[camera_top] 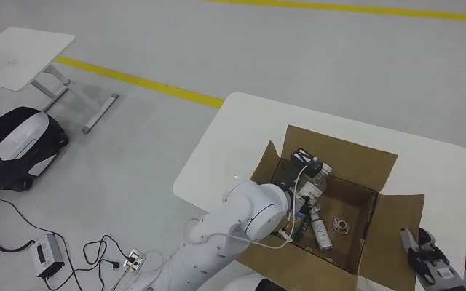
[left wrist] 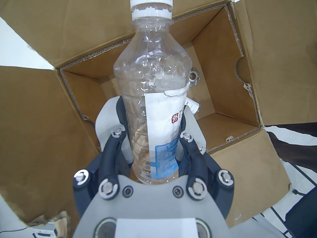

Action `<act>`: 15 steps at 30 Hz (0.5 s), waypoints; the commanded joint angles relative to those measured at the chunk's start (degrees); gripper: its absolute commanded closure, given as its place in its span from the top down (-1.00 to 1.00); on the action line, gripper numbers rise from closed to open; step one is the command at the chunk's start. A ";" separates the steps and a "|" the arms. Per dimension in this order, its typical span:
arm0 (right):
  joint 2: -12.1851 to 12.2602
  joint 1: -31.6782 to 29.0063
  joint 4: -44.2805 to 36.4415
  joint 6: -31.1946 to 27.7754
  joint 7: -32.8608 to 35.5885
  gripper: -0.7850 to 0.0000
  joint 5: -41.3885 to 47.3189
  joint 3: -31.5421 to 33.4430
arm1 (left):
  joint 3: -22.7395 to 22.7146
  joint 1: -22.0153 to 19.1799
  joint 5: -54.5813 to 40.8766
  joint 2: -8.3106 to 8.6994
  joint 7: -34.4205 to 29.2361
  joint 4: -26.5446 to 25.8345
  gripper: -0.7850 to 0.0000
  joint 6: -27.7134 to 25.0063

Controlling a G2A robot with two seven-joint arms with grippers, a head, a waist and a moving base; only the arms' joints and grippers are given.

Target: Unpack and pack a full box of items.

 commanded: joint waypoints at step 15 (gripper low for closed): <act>-0.33 3.09 0.81 7.45 -0.84 -1.00 3.75 -1.01 | -0.10 -0.94 -0.68 -0.02 0.52 -0.50 -1.00 0.00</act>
